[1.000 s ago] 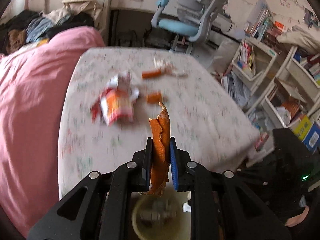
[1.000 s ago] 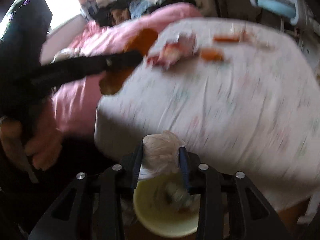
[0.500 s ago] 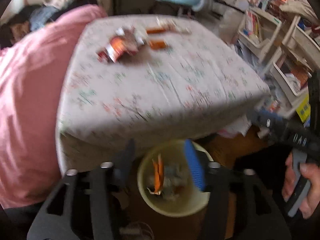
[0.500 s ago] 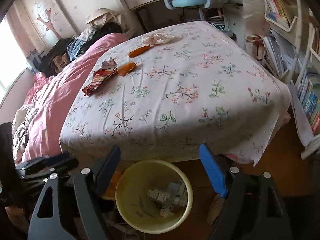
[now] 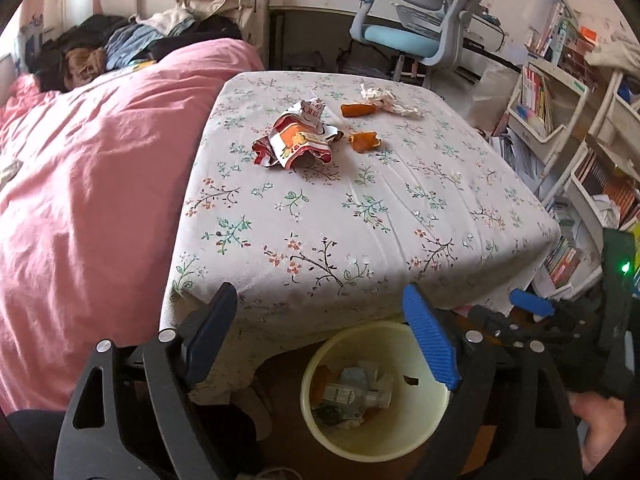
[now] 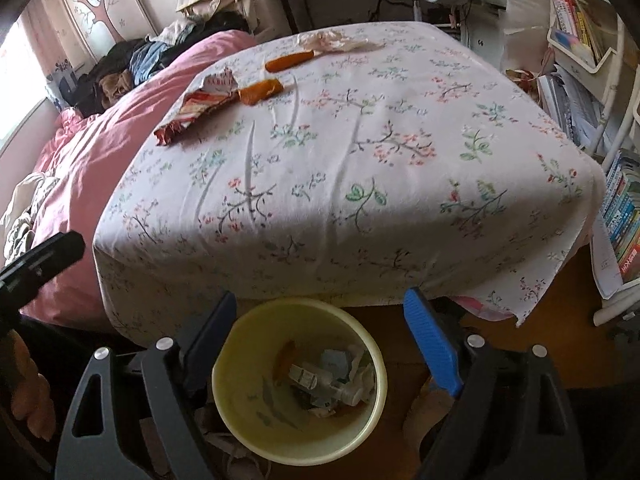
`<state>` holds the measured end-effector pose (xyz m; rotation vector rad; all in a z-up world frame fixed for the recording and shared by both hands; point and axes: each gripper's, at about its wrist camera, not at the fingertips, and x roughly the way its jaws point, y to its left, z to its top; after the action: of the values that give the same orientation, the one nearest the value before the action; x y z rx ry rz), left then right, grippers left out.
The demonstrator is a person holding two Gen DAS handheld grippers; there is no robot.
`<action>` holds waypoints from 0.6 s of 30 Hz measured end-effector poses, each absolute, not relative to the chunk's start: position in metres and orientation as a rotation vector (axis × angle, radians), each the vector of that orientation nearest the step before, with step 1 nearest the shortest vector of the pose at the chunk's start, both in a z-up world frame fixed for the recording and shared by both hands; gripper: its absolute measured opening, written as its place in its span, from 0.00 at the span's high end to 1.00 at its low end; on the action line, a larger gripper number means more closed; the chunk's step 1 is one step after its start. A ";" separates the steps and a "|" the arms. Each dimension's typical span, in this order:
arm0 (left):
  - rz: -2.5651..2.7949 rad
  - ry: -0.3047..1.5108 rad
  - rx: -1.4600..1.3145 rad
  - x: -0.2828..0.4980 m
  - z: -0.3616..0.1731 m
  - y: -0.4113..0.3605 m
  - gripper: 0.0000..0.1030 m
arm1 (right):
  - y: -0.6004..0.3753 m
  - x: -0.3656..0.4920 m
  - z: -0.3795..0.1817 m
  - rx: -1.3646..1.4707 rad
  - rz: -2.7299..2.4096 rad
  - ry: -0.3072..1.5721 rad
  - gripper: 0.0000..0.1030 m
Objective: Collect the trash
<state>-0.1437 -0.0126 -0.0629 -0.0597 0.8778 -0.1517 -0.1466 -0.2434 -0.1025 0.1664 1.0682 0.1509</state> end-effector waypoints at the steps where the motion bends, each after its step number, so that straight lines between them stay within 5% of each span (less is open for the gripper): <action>1: -0.153 0.879 -0.067 -0.143 -0.063 -0.012 0.21 | -0.242 -0.147 -0.104 0.166 0.151 1.071 0.20; 18: -0.138 0.897 -0.098 -0.140 -0.068 -0.009 0.20 | -0.238 -0.146 -0.108 0.163 0.152 1.087 0.20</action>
<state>-0.1401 -0.0091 -0.0677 -0.0980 0.8968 -0.1381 -0.1465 -0.2380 -0.1081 0.1630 1.0875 0.1520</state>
